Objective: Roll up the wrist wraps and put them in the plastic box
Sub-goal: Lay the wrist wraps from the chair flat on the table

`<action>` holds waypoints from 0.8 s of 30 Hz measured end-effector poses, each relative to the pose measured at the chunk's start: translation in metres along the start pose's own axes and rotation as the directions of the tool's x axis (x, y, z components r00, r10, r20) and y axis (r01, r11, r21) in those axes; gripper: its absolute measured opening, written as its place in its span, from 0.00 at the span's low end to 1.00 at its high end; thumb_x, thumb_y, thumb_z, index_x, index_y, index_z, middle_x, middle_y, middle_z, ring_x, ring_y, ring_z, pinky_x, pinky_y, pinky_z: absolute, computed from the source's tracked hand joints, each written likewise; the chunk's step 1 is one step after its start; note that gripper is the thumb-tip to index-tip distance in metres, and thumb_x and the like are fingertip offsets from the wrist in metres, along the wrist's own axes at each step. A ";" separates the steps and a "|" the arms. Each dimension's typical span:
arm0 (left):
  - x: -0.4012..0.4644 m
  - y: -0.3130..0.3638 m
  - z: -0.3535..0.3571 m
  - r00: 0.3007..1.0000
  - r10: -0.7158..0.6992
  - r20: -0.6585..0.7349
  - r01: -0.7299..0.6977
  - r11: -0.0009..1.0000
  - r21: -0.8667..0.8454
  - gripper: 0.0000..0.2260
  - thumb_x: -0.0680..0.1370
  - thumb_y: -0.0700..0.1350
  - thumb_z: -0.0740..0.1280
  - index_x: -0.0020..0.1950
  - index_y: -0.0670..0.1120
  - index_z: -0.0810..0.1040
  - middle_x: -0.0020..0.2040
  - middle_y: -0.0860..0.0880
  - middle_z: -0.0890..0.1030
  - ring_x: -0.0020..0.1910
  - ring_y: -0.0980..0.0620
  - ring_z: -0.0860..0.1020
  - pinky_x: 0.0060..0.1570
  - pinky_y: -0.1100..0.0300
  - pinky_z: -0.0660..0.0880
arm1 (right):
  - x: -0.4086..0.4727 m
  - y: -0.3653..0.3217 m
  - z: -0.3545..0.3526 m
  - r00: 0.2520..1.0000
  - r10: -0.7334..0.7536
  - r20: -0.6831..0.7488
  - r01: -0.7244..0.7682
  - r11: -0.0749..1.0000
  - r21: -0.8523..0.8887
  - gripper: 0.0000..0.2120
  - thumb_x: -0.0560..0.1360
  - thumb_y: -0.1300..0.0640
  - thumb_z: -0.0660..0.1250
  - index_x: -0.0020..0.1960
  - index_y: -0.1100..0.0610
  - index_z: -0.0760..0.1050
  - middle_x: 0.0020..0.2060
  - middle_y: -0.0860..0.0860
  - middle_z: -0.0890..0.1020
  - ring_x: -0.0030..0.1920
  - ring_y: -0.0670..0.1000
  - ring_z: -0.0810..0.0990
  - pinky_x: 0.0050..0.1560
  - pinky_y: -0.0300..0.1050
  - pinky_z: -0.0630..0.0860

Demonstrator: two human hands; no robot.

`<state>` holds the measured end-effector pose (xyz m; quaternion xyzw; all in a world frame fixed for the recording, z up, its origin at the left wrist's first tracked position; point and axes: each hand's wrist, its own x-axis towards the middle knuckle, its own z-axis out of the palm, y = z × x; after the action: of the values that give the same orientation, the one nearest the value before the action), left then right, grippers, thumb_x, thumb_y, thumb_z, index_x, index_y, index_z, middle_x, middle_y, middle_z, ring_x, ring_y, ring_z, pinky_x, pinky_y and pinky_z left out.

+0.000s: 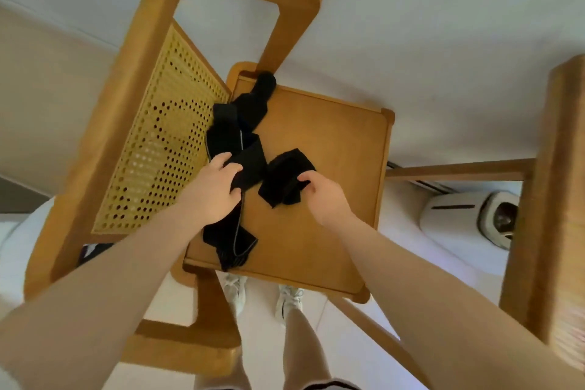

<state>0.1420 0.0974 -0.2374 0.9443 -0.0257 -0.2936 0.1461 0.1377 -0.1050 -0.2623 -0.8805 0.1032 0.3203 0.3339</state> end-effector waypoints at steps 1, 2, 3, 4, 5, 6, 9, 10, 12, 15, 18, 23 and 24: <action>0.012 -0.008 0.006 1.000 0.013 0.012 -0.013 0.998 0.054 0.25 0.80 0.45 0.61 0.76 0.48 0.59 0.78 0.48 0.49 0.74 0.46 0.58 0.69 0.55 0.64 | 0.009 -0.001 0.009 0.999 0.038 -0.015 -0.037 0.999 0.031 0.18 0.82 0.61 0.52 0.70 0.54 0.66 0.52 0.56 0.78 0.42 0.51 0.75 0.41 0.44 0.72; 0.023 -0.016 0.011 0.999 0.029 0.032 -0.033 0.991 0.130 0.26 0.80 0.46 0.61 0.77 0.50 0.57 0.78 0.48 0.46 0.76 0.46 0.54 0.71 0.52 0.62 | 0.018 -0.003 0.017 0.996 0.086 -0.009 -0.085 0.994 0.063 0.18 0.82 0.60 0.53 0.72 0.55 0.64 0.51 0.56 0.78 0.42 0.52 0.75 0.41 0.45 0.72; 0.034 -0.024 0.016 0.997 0.050 0.065 -0.063 0.974 0.218 0.27 0.80 0.47 0.60 0.77 0.52 0.54 0.78 0.48 0.43 0.76 0.45 0.50 0.73 0.50 0.58 | 0.026 -0.005 0.025 0.990 0.144 0.003 -0.143 0.984 0.106 0.19 0.82 0.58 0.54 0.73 0.56 0.60 0.50 0.57 0.78 0.44 0.53 0.76 0.43 0.46 0.72; 0.044 -0.029 0.021 0.992 0.073 0.106 -0.103 0.945 0.309 0.27 0.81 0.48 0.59 0.77 0.55 0.52 0.78 0.48 0.40 0.77 0.44 0.46 0.74 0.48 0.54 | 0.031 -0.007 0.032 0.978 0.208 0.004 -0.206 0.964 0.167 0.21 0.82 0.56 0.55 0.73 0.57 0.57 0.52 0.58 0.77 0.48 0.55 0.77 0.45 0.46 0.72; 0.053 -0.035 0.025 0.984 0.095 0.150 -0.147 0.910 0.389 0.27 0.81 0.49 0.58 0.77 0.57 0.50 0.78 0.49 0.37 0.77 0.43 0.44 0.74 0.47 0.51 | 0.038 -0.010 0.038 0.959 0.284 -0.007 -0.272 0.927 0.258 0.23 0.81 0.54 0.58 0.72 0.59 0.56 0.56 0.59 0.76 0.53 0.57 0.77 0.48 0.46 0.72; 0.061 -0.039 0.028 0.975 0.108 0.196 -0.186 0.879 0.440 0.27 0.81 0.49 0.57 0.77 0.58 0.49 0.77 0.49 0.35 0.77 0.43 0.42 0.73 0.47 0.48 | 0.043 -0.013 0.043 0.930 0.367 -0.026 -0.330 0.863 0.383 0.24 0.80 0.53 0.60 0.71 0.60 0.55 0.61 0.60 0.74 0.57 0.58 0.75 0.51 0.47 0.72; 0.080 -0.051 0.044 0.935 0.068 0.349 -0.232 0.861 0.453 0.28 0.81 0.50 0.58 0.77 0.59 0.48 0.76 0.48 0.31 0.76 0.41 0.43 0.74 0.46 0.50 | 0.063 -0.020 0.051 0.789 0.614 0.020 -0.409 0.500 0.763 0.32 0.76 0.53 0.68 0.71 0.62 0.55 0.65 0.58 0.70 0.63 0.58 0.72 0.56 0.48 0.71; 0.085 -0.055 0.048 0.918 0.038 0.394 -0.227 0.867 0.444 0.29 0.81 0.50 0.59 0.77 0.59 0.48 0.75 0.48 0.30 0.77 0.42 0.44 0.74 0.47 0.54 | 0.069 -0.020 0.053 0.758 0.650 0.059 -0.406 0.398 0.822 0.32 0.75 0.54 0.70 0.71 0.62 0.57 0.65 0.57 0.71 0.63 0.58 0.72 0.57 0.48 0.71; 0.093 -0.063 0.054 0.890 -0.002 0.457 -0.212 0.883 0.418 0.29 0.81 0.50 0.59 0.77 0.57 0.49 0.75 0.49 0.30 0.77 0.44 0.47 0.71 0.51 0.63 | 0.077 -0.017 0.056 0.752 0.651 0.101 -0.407 0.339 0.848 0.28 0.74 0.57 0.71 0.70 0.62 0.65 0.64 0.58 0.74 0.62 0.58 0.74 0.56 0.46 0.73; 0.100 -0.069 0.055 0.861 -0.008 0.509 -0.196 0.917 0.346 0.28 0.80 0.51 0.60 0.78 0.55 0.50 0.76 0.51 0.32 0.77 0.46 0.49 0.69 0.53 0.65 | 0.075 -0.017 0.050 0.775 0.624 0.099 -0.406 0.372 0.835 0.13 0.75 0.62 0.69 0.59 0.60 0.73 0.57 0.56 0.78 0.51 0.54 0.77 0.43 0.41 0.76; 0.104 -0.068 0.044 0.848 -0.004 0.530 -0.158 0.952 0.260 0.27 0.81 0.51 0.59 0.77 0.54 0.52 0.78 0.51 0.38 0.77 0.46 0.48 0.73 0.52 0.57 | 0.063 -0.021 0.029 0.836 0.546 0.059 -0.288 0.344 0.894 0.09 0.77 0.63 0.65 0.56 0.56 0.75 0.51 0.53 0.80 0.53 0.54 0.78 0.49 0.46 0.78; 0.088 -0.027 -0.013 0.910 0.169 0.380 -0.077 0.966 -0.246 0.24 0.81 0.55 0.56 0.76 0.50 0.60 0.76 0.51 0.60 0.74 0.51 0.60 0.71 0.59 0.56 | 0.016 -0.038 -0.029 0.957 0.282 -0.064 -0.059 0.407 0.912 0.16 0.76 0.66 0.62 0.60 0.53 0.78 0.54 0.52 0.82 0.57 0.54 0.79 0.58 0.52 0.76; 0.082 -0.013 -0.026 0.896 0.174 0.409 0.026 0.899 -0.438 0.26 0.80 0.60 0.56 0.75 0.50 0.63 0.74 0.52 0.65 0.72 0.53 0.64 0.70 0.59 0.58 | 0.006 -0.043 -0.038 0.973 0.218 -0.073 -0.026 0.420 0.907 0.19 0.76 0.66 0.61 0.63 0.52 0.77 0.55 0.51 0.82 0.58 0.53 0.79 0.57 0.50 0.76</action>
<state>0.2240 0.1056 -0.2656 0.7959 -0.0290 -0.4907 0.3535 0.1782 -0.0971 -0.2219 -0.5809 0.3514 0.1584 0.7169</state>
